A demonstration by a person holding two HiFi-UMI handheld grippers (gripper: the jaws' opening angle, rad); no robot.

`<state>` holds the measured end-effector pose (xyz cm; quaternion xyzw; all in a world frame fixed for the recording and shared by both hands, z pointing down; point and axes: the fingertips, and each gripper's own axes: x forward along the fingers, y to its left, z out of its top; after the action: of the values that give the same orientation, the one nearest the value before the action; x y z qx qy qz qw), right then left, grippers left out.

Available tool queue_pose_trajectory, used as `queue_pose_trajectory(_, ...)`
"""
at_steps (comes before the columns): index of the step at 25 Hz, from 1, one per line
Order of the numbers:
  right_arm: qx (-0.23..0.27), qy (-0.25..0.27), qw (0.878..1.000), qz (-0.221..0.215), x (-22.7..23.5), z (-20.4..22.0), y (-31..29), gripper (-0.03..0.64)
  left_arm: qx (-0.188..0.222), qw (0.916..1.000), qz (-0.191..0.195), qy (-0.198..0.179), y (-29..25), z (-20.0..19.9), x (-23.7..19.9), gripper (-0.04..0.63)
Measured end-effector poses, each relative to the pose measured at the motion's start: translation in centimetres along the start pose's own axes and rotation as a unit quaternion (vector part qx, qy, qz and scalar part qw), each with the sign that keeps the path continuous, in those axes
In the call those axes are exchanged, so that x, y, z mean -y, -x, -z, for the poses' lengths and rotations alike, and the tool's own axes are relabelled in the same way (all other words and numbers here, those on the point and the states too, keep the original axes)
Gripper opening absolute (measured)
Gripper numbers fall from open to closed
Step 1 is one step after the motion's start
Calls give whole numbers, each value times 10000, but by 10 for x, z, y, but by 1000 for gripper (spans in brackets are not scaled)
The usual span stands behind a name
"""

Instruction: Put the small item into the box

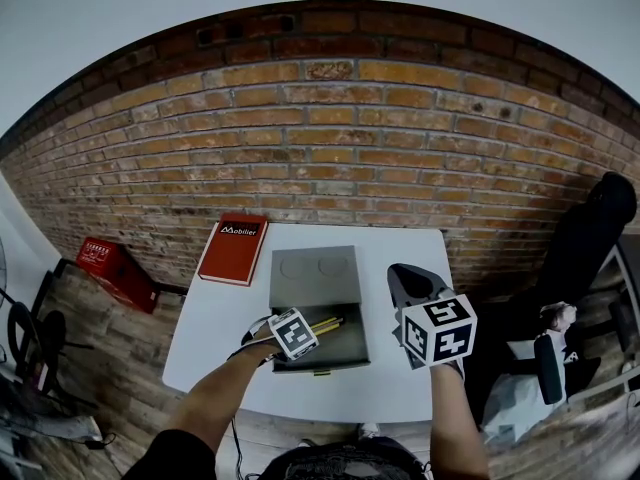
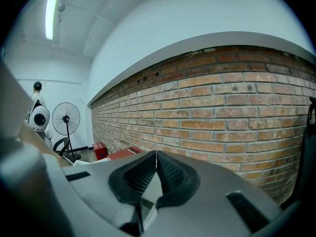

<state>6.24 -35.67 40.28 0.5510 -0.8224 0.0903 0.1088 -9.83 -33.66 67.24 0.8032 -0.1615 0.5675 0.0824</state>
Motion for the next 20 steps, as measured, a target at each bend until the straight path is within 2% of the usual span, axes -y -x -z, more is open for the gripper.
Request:
queue_pose_trajectory(6,-34,-11,10000,-16,2,4,0,20,-3,9999,9,101,0,1,2,137)
queue_pose_trajectory(11,-56,-22,10000,-62,0,6,-2,20,183,9997,3,172,1,-6,0,137)
queue_pose_trajectory(16,-10,-33,9999,-94,0,3,-2,20,114,9996,-129,236,4,-3,-4,137)
queue_pose_trajectory(20,-1,-124,9999,-120,1,4,-2,20,244,9985,-88,481,11,-5,-2,137)
